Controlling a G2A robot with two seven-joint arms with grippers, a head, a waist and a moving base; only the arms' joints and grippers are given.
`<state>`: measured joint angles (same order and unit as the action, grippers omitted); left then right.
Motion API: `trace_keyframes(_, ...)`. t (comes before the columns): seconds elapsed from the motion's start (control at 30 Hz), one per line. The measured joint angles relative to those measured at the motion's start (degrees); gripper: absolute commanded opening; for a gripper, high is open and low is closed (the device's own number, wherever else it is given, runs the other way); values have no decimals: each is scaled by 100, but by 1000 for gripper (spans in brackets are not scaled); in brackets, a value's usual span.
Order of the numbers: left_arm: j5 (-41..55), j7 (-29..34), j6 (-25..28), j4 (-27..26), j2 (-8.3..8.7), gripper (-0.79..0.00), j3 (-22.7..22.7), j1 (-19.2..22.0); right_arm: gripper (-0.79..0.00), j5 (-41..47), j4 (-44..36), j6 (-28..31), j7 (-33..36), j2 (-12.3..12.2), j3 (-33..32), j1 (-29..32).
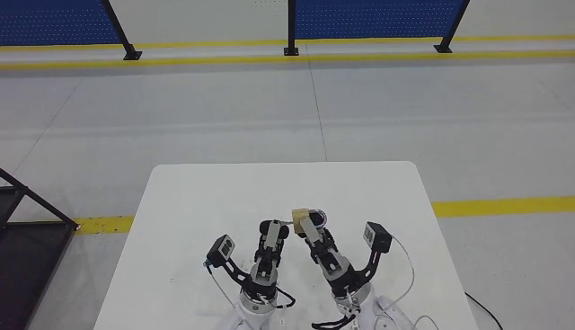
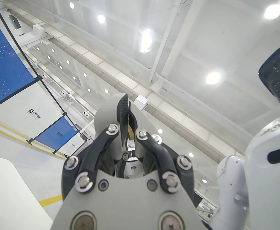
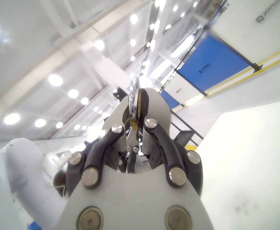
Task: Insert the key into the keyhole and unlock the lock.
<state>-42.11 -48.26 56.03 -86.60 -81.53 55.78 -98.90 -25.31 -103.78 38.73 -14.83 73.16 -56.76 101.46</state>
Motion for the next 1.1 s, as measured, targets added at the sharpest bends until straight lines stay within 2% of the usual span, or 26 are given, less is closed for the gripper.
trace_keyframes(0.63,-47,88,87,98,-164,-785,78,-22,-785,-1383,-27,-469,-870,79,112,71)
trace_keyframes(0.8,-65,143,142,104,-187,-785,168,-47,-785,-1662,-2,-478,-943,81,127,48)
trace_keyframes(1.1,-189,200,198,3,-169,-785,356,-109,-785,-1617,-43,-357,-816,36,-57,92)
